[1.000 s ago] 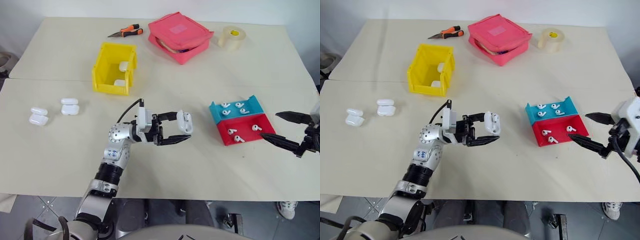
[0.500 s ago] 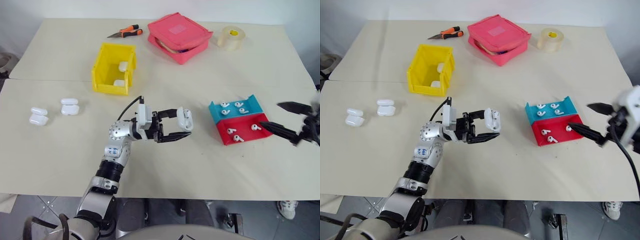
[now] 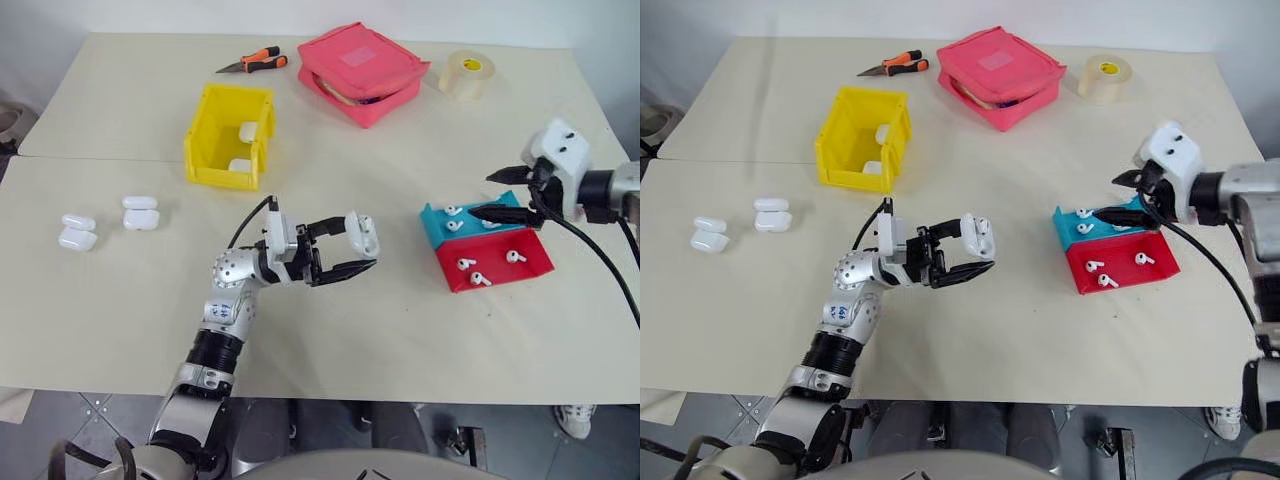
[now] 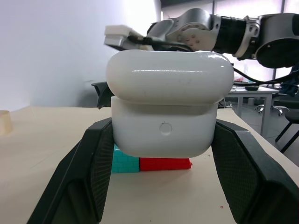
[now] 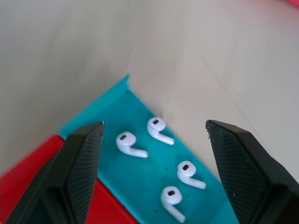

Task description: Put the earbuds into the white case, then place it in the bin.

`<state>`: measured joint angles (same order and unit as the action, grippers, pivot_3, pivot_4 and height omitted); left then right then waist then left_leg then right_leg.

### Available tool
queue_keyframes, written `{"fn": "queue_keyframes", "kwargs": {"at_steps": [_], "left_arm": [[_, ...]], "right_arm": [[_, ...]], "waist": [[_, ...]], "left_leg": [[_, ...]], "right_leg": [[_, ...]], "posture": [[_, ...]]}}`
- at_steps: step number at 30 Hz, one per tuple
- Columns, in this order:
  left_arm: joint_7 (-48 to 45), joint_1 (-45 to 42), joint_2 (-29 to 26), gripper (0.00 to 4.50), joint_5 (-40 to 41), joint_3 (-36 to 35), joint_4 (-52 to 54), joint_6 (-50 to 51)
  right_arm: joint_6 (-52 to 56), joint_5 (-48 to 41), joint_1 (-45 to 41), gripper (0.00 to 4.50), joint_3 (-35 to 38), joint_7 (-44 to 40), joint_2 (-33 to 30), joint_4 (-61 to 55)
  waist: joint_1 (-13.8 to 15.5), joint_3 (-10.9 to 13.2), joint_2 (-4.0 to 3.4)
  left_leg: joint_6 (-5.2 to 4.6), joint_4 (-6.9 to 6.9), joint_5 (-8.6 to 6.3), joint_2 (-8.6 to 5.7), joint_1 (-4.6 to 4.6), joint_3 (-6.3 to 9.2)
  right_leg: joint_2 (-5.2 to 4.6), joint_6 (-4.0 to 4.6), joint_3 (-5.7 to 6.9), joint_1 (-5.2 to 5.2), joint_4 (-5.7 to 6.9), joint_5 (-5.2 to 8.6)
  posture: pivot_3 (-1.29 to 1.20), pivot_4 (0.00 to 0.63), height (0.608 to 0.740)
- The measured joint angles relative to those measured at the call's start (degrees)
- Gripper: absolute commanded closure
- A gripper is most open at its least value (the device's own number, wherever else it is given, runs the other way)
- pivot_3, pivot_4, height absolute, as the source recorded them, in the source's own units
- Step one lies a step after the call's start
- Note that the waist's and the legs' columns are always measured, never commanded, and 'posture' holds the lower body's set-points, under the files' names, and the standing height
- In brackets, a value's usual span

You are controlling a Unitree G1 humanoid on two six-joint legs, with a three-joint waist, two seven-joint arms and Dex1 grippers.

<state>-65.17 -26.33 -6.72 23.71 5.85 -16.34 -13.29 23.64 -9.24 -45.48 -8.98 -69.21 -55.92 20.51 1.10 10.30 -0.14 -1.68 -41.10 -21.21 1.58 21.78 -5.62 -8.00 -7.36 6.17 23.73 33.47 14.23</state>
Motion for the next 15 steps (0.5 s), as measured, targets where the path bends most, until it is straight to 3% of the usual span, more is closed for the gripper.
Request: {"fn": "queue_keyframes", "kwargs": {"at_steps": [8,15], "left_arm": [[1.44,0.39,-0.23,1.74,-0.48,-0.07,0.41,-0.01],[1.99,0.8,-0.49,1.74,-0.67,-0.07,1.28,-0.01]], "right_arm": [[-3.58,10.83,-10.42,0.89,-8.95,-4.19,3.79,13.53],[-3.6,14.41,-13.89,0.89,-10.16,-5.46,7.03,18.86]], "waist": [[-0.34,0.02,-0.03],[-1.08,0.03,-0.07]], "left_leg": [[0.06,-0.03,0.04,0.05,0.11,-0.39],[0.13,-0.03,0.07,0.04,0.29,-0.39]], "right_leg": [[0.01,0.0,0.05,0.07,0.03,0.0],[0.06,0.0,0.1,0.21,0.04,0.0]], "posture": [[0.0,0.15,0.74],[0.0,0.15,0.74]]}}
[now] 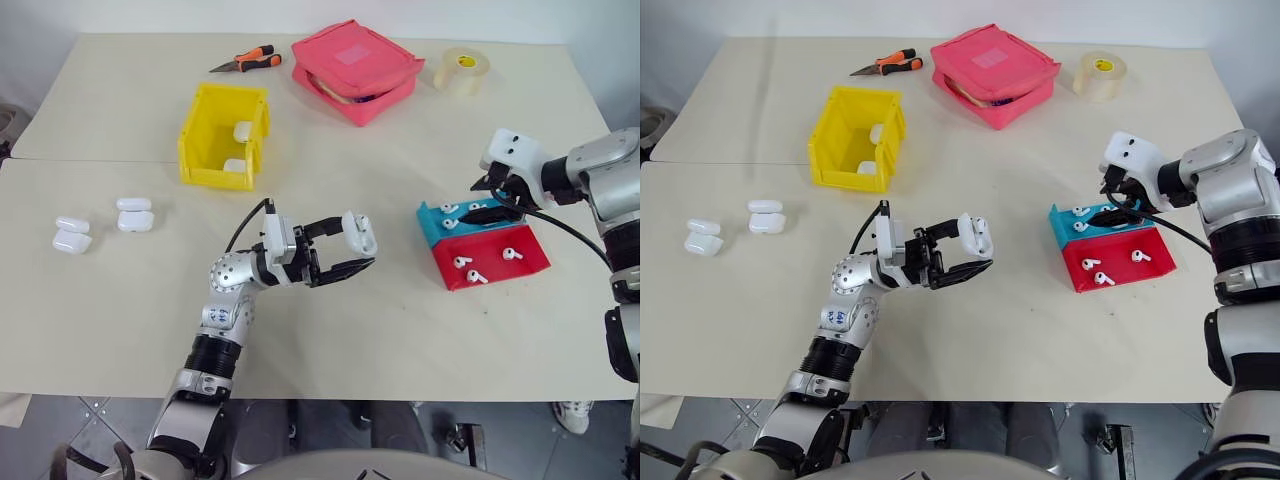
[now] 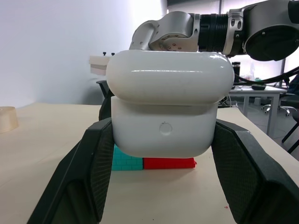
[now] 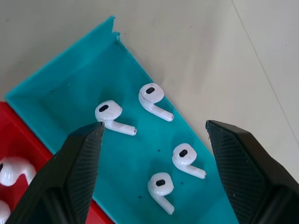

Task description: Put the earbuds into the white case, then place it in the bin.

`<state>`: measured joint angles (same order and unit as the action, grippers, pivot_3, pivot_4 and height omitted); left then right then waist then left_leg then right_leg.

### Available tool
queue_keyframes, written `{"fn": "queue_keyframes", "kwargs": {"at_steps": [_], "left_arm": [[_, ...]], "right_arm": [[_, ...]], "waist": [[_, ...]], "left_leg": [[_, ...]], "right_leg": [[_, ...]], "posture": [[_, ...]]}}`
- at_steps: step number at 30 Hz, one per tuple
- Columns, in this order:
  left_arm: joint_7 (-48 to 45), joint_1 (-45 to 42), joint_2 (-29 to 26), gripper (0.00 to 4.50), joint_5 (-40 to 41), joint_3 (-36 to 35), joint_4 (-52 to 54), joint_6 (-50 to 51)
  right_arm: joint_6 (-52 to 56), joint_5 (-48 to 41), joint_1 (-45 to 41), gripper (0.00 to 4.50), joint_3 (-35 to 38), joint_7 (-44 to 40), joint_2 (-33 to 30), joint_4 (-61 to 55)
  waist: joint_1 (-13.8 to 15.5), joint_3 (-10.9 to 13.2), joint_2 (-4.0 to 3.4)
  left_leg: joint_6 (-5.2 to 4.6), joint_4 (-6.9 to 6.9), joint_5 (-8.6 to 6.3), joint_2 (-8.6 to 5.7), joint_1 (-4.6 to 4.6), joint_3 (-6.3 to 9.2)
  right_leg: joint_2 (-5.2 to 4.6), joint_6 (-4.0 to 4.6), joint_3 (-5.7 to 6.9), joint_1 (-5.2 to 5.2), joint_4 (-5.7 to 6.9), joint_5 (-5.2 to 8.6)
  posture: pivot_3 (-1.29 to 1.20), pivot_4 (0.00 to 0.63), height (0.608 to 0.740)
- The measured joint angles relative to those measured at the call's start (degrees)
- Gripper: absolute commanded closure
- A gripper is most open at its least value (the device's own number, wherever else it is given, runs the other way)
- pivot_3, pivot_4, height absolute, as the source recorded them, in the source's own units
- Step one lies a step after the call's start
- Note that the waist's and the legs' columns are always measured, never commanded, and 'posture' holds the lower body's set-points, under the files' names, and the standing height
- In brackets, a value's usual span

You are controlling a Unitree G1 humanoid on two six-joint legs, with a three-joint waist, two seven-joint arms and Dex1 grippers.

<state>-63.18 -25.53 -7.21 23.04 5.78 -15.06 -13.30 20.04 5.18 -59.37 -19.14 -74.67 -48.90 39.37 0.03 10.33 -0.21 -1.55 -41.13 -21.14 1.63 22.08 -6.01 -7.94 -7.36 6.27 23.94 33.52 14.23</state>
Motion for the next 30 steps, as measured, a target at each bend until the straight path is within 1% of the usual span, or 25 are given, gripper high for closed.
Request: {"fn": "queue_keyframes", "kwargs": {"at_steps": [1,4,8,13,22,30], "left_arm": [[0.02,0.06,0.0,1.74,-0.01,0.01,0.27,0.0],[0.09,0.06,-0.05,1.74,-0.02,-0.01,0.68,0.0],[0.16,0.05,-0.06,1.74,-0.04,0.0,0.68,0.0],[0.18,0.04,-0.05,1.74,-0.07,0.04,0.68,0.01],[0.52,0.05,-0.28,1.74,-0.12,0.02,0.75,0.04],[0.54,0.05,-0.32,1.74,-0.12,0.06,0.79,0.06]], "right_arm": [[-0.07,0.44,-0.35,0.89,0.0,-0.05,0.21,0.58],[-1.86,2.1,-1.04,1.45,0.0,0.42,0.27,2.64],[-5.08,4.08,-1.59,1.45,-0.01,0.48,0.42,4.87],[-4.63,4.55,-2.83,1.45,0.03,-1.06,1.53,4.85],[3.87,4.54,0.4,1.45,0.03,-3.93,2.0,-2.33],[7.83,4.41,0.46,1.45,0.03,-4.54,2.31,-5.73]], "waist": [[-0.05,0.0,0.0],[-0.11,0.0,-0.01],[-0.26,0.02,-0.04],[-0.29,0.04,-0.07],[-0.19,0.07,-0.12],[-0.21,0.08,-0.14]], "left_leg": [[0.01,0.0,0.0,0.0,0.0,0.0],[0.02,0.0,0.01,0.0,0.0,0.0],[0.04,0.0,0.02,0.02,0.0,-0.01],[0.11,0.0,0.06,0.09,-0.01,-0.02],[0.13,-0.03,0.07,0.07,0.01,0.01],[0.14,-0.05,0.08,0.07,0.02,0.0]], "right_leg": [[0.01,0.0,0.0,0.0,0.0,0.0],[0.02,0.0,0.0,0.0,0.0,0.0],[0.05,0.0,-0.01,0.01,0.02,0.0],[0.13,0.0,-0.02,0.03,0.05,0.0],[0.11,0.0,-0.03,0.05,0.08,0.0],[0.11,0.01,-0.06,0.08,0.14,0.0]], "posture": [[0.0,0.15,0.74],[0.0,0.15,0.74],[0.0,0.15,0.74],[0.0,0.15,0.74],[0.0,0.15,0.74],[0.0,0.15,0.74]]}}
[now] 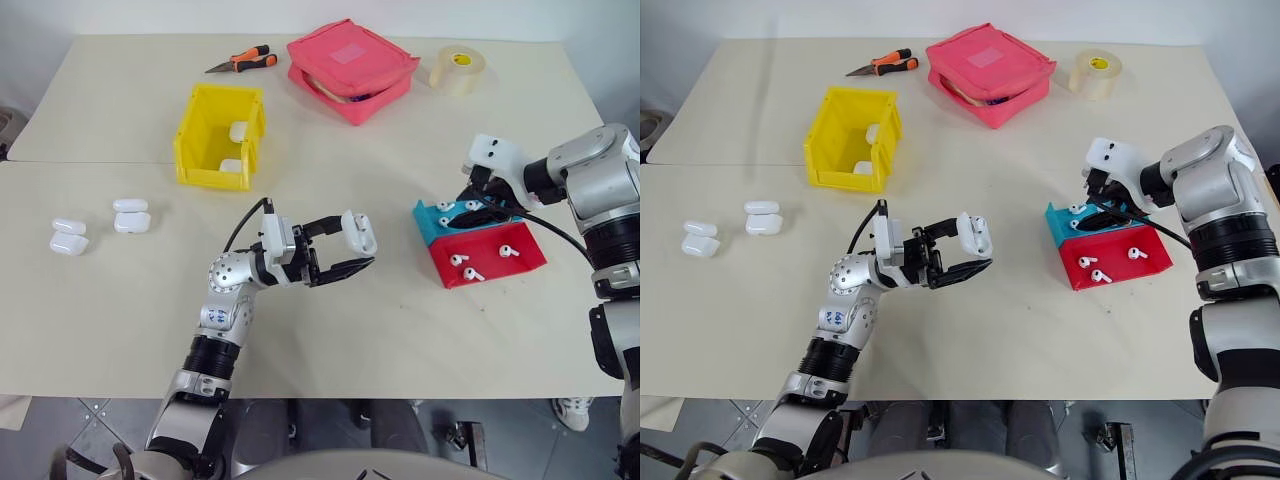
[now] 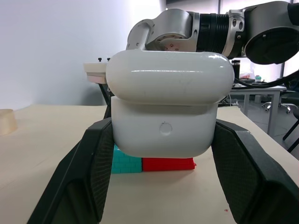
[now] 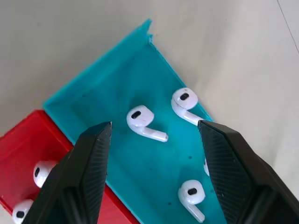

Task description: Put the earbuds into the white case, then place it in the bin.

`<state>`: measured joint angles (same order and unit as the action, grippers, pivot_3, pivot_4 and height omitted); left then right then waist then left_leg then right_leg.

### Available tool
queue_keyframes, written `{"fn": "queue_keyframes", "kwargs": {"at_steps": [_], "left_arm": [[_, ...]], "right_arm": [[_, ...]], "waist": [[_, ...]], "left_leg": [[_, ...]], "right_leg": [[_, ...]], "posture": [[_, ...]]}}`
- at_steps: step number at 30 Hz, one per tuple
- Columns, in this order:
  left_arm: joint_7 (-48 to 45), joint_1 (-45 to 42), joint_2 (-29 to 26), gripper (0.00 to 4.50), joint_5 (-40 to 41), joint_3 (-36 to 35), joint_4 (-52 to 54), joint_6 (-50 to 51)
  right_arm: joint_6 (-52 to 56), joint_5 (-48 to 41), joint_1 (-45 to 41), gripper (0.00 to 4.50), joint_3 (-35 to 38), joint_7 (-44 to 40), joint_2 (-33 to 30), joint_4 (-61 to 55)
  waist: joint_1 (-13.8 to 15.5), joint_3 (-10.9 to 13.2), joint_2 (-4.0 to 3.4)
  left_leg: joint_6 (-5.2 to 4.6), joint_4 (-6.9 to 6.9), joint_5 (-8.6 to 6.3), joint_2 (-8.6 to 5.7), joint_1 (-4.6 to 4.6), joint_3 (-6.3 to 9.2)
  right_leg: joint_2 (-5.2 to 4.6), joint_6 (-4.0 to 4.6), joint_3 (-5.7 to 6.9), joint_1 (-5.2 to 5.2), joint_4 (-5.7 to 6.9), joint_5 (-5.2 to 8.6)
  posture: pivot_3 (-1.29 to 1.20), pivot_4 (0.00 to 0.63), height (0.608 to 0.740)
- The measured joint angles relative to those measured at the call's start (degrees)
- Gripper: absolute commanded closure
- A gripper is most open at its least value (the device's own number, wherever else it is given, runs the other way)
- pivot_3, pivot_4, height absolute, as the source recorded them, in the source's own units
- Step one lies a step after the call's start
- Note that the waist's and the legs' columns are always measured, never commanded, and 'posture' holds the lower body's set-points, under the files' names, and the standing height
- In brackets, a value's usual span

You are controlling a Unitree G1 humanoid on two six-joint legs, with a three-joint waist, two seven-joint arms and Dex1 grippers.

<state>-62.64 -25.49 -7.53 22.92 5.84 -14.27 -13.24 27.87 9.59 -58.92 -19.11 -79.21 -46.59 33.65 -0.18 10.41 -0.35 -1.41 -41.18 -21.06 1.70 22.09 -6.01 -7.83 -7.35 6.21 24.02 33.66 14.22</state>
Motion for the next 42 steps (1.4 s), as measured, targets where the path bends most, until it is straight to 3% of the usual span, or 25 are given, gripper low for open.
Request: {"fn": "queue_keyframes", "kwargs": {"at_steps": [3,23,41,42], "left_arm": [[0.14,0.0,0.03,1.74,-0.01,0.01,0.0,0.0],[0.85,0.01,0.09,1.74,-0.09,0.04,0.02,-0.02],[1.61,0.62,0.2,1.74,-0.4,0.14,0.02,-0.1],[1.63,0.61,0.2,1.74,-0.4,0.14,0.02,-0.11]], "right_arm": [[1.03,-0.09,1.42,1.99,0.0,0.01,0.53,-1.73],[4.58,-0.15,2.79,1.99,-0.86,0.06,0.98,-5.01],[0.0,2.77,0.78,1.99,-3.32,-0.32,1.66,0.3],[-0.29,2.78,0.72,2.17,-3.32,-0.32,1.77,0.48]], "waist": [[-0.01,0.0,0.0],[0.01,0.0,0.0],[-0.01,0.0,0.0],[-0.03,0.0,0.0]], "left_leg": [[0.0,0.01,0.0,0.0,0.0,-0.01],[0.0,-0.01,0.0,-0.01,0.0,-0.01],[0.0,-0.01,0.0,-0.01,0.0,-0.02],[0.0,-0.01,0.0,-0.01,0.0,-0.02]], "right_leg": [[0.01,0.0,-0.01,0.01,-0.01,0.0],[0.01,0.0,-0.01,0.01,0.02,0.0],[0.02,0.0,-0.01,0.01,0.02,0.0],[0.02,0.0,-0.01,0.01,0.02,0.0]], "posture": [[0.0,0.15,0.74],[0.0,0.15,0.74],[0.0,0.15,0.74],[0.0,0.15,0.74]]}}
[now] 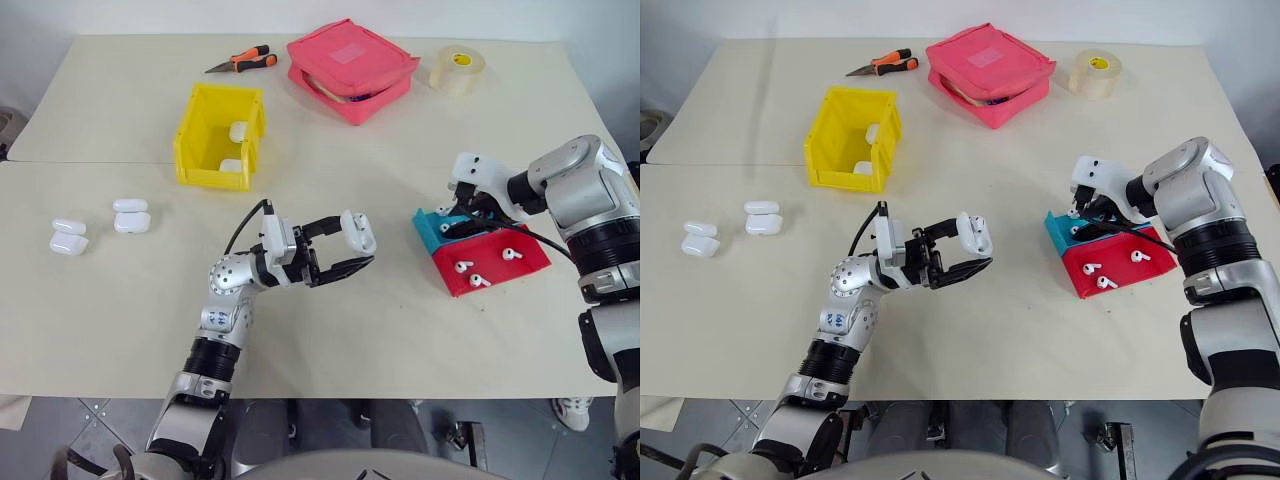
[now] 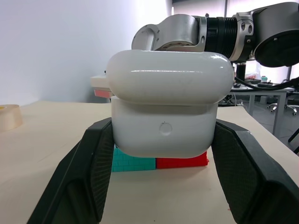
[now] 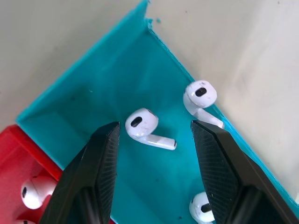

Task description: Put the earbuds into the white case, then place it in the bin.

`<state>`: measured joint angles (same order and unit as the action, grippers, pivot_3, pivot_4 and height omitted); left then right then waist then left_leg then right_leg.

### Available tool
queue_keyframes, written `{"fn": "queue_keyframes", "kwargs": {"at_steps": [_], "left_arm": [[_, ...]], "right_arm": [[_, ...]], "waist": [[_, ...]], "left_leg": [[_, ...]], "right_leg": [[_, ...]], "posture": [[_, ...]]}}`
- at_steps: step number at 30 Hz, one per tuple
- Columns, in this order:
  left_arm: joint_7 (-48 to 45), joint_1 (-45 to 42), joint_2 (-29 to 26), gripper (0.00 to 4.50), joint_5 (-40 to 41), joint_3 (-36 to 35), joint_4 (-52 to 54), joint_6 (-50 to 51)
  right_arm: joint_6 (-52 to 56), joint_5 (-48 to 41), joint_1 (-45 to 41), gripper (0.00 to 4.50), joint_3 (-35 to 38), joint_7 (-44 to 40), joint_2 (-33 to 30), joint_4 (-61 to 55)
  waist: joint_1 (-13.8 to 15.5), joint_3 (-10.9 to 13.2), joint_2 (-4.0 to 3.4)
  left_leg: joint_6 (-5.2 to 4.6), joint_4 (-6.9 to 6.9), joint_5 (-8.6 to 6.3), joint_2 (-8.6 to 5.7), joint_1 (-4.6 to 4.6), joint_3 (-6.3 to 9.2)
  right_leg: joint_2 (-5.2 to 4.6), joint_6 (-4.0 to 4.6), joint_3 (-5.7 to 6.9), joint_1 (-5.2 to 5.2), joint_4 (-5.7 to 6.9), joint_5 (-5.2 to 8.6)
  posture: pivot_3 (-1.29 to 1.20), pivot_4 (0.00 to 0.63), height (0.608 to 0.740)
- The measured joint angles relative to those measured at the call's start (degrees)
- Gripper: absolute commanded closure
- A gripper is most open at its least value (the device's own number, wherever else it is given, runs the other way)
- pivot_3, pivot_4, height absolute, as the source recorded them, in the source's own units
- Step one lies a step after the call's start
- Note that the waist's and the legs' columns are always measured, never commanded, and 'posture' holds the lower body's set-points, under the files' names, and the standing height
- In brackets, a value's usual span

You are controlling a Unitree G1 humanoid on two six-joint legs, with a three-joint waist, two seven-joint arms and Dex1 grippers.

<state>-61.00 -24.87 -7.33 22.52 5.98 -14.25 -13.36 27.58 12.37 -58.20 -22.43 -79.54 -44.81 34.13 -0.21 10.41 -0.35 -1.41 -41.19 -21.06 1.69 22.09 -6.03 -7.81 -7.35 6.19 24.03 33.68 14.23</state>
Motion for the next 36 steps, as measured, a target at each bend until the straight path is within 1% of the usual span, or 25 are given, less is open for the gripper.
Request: {"fn": "queue_keyframes", "kwargs": {"at_steps": [3,4,6,7,14,20,23,27,29,31,35,36], "left_arm": [[0.05,0.0,0.0,1.74,-0.02,0.0,0.0,-0.03],[0.05,0.0,0.0,1.74,-0.03,0.0,0.0,-0.03],[0.05,0.0,-0.03,1.74,-0.05,0.0,0.0,-0.05],[0.07,0.01,-0.04,1.74,-0.06,0.0,0.0,-0.06],[0.07,0.01,-0.05,1.74,-0.1,0.0,0.0,-0.31],[-0.04,-0.01,-0.07,1.74,-0.1,0.0,-0.01,-0.44],[-0.38,-0.08,-0.14,1.74,-0.1,0.01,-0.03,-0.44],[-0.91,-0.28,-0.27,1.74,-0.09,0.0,-0.19,-0.44],[-1.33,-0.68,-0.26,1.74,-0.08,0.03,-0.4,-0.43],[-2.06,-1.43,-0.32,1.74,-0.05,0.02,-0.78,-0.42],[-4.02,-2.52,-0.37,1.74,0.11,-0.09,-2.85,-0.36],[-4.91,-3.19,-0.32,1.74,0.15,-0.04,-3.84,-0.36]], "right_arm": [[-0.11,0.01,-0.02,2.87,0.0,-0.11,0.29,0.27],[-0.15,0.02,-0.02,3.3,0.0,-0.22,0.34,0.31],[-0.22,0.01,-0.02,3.9,0.0,-0.3,0.34,0.31],[-0.31,0.02,-0.2,4.03,0.0,-0.33,0.34,0.31],[-0.63,-0.01,-0.42,4.03,0.04,-0.4,0.34,0.28],[1.37,-1.03,-0.35,4.03,0.76,-1.3,-0.53,-1.13],[3.48,-2.96,0.27,4.03,3.25,-1.48,-2.25,-4.22],[8.14,-6.16,3.26,4.03,7.3,-1.34,-4.14,-10.19],[11.47,-8.78,5.51,4.03,9.82,-0.99,-4.51,-13.79],[18.18,-12.69,8.31,4.03,13.49,-0.43,-4.94,-19.08],[34.05,-22.53,14.26,4.03,22.38,0.7,-6.0,-32.58],[39.37,-26.12,16.62,4.03,25.72,1.56,-5.83,-37.34]], "waist": [[-0.01,0.0,0.0],[0.0,0.0,0.0],[0.01,0.0,0.0],[-0.02,0.0,0.0],[-0.02,0.0,0.0],[0.02,0.0,0.0],[0.12,0.0,0.0],[0.15,0.0,0.0],[0.15,0.0,0.0],[0.26,0.0,0.0],[0.35,0.0,-0.01],[0.45,0.0,-0.01]], "left_leg": [[0.0,0.0,0.0,0.0,0.0,0.0],[0.0,0.0,0.0,0.0,0.0,0.0],[0.0,0.0,0.0,0.0,0.0,0.0],[0.0,0.0,0.0,0.0,0.0,0.0],[0.01,-0.06,0.01,0.01,-0.01,0.0],[0.01,-0.06,0.01,0.01,0.0,0.01],[0.01,-0.05,0.01,0.01,0.02,0.01],[0.01,-0.06,0.0,0.01,0.02,0.03],[0.01,-0.07,0.0,0.01,0.02,0.03],[0.01,-0.08,0.0,0.02,0.03,0.06],[0.0,-0.09,0.0,-0.01,0.11,0.5],[0.0,-0.09,0.0,-0.01,0.13,0.54]], "right_leg": [[0.0,0.0,0.0,0.0,0.0,0.0],[0.0,0.0,0.0,0.0,0.0,0.0],[0.0,0.0,0.0,0.0,0.0,0.0],[0.0,0.0,0.0,0.0,0.0,0.0],[0.0,0.0,-0.02,0.0,0.07,0.0],[0.0,0.0,-0.02,0.01,0.06,0.0],[0.0,0.0,-0.02,0.03,0.06,0.0],[-0.01,0.0,-0.02,0.03,0.06,0.0],[-0.01,0.01,-0.03,0.03,0.08,0.0],[-0.03,0.01,-0.03,0.05,0.1,-0.01],[-0.08,0.03,-0.07,0.17,0.12,-0.02],[-0.09,0.04,-0.06,0.19,0.14,-0.02]], "posture": [[0.0,0.15,0.74],[0.0,0.15,0.74],[0.0,0.15,0.74],[0.0,0.15,0.74],[0.0,0.15,0.74],[0.0,0.15,0.74],[0.0,0.15,0.74],[0.0,0.15,0.74],[0.0,0.15,0.74],[0.0,0.15,0.74],[0.0,0.15,0.74],[0.0,0.15,0.74]]}}
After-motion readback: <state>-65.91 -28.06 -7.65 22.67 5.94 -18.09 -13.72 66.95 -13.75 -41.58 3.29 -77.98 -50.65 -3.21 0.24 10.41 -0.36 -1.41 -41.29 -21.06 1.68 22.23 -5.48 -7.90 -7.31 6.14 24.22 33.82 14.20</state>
